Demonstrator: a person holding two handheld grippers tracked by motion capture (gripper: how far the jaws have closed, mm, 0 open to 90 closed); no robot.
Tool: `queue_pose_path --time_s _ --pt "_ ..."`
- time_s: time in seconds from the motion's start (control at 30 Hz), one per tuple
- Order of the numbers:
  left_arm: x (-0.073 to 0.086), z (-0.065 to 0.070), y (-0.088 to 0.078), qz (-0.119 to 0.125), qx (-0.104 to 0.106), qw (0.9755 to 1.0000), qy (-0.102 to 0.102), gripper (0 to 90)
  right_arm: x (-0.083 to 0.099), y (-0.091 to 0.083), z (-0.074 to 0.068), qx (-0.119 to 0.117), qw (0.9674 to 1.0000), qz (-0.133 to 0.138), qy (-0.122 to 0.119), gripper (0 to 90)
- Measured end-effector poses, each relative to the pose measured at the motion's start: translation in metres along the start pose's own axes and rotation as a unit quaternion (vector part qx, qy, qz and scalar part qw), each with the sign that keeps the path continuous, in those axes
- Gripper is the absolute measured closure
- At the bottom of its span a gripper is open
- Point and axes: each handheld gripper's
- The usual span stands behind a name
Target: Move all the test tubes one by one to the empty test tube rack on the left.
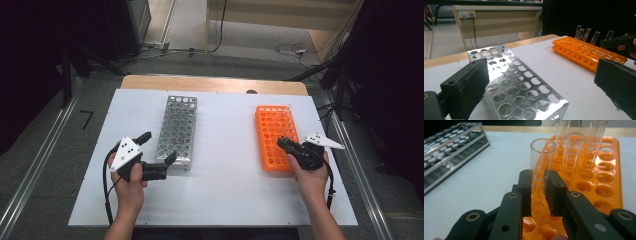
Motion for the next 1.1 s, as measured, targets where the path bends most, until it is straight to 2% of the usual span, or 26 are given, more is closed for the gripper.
queue_pose_path --time_s 0.17,0.3,0.4,0.5,0.53,0.7,0.73,0.77,0.97,1.1 --pt "0.0 0.008 0.006 -0.005 0.014 0.9999 0.0 0.0 -0.01 -0.005 -0.004 -0.012 0.9999 0.012 0.0 73.9" --pt "-0.002 0.016 0.012 -0.008 0.031 0.9995 0.0 0.0 -0.019 -0.008 -0.016 -0.038 0.9992 0.01 -0.007 73.9" --pt "-0.002 0.027 0.017 -0.012 0.052 0.9986 -0.002 0.0 -0.022 -0.008 -0.027 -0.058 0.9982 0.006 -0.01 73.9" --pt "-0.001 0.032 0.02 -0.016 0.06 0.9981 0.003 1.0 -0.026 -0.008 -0.038 -0.075 0.997 0.003 -0.015 73.9" --pt "0.0 0.036 0.023 -0.02 0.074 0.997 -0.005 1.0 -0.027 -0.007 -0.041 -0.082 0.9965 0.003 -0.016 73.9" --pt "0.003 0.042 0.027 -0.03 0.087 0.9958 -0.005 1.1 -0.033 -0.007 -0.058 -0.11 0.9937 0.0 -0.022 73.9" --pt "0.004 0.044 0.029 -0.032 0.089 0.9955 -0.004 1.1 -0.033 -0.007 -0.058 -0.11 0.9937 0.0 -0.022 73.9" --pt "0.004 0.046 0.03 -0.034 0.09 0.9954 -0.003 2.2 -0.034 -0.007 -0.065 -0.123 0.9922 -0.001 -0.023 73.9" --pt "0.009 0.058 0.038 -0.047 0.104 0.9934 -0.005 5.4 -0.038 -0.007 -0.089 -0.159 0.9869 -0.005 -0.026 73.9" --pt "0.013 0.068 0.046 -0.061 0.12 0.9908 -0.01 8.1 -0.04 -0.007 -0.105 -0.184 0.9825 -0.008 -0.026 73.9"
Point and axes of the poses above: each handheld gripper's, and its own axes: y roughly forward along the jaws, x roughly out of its underside, z roughly to its right, and after that the axes turned 14 degrees about z, right-handed
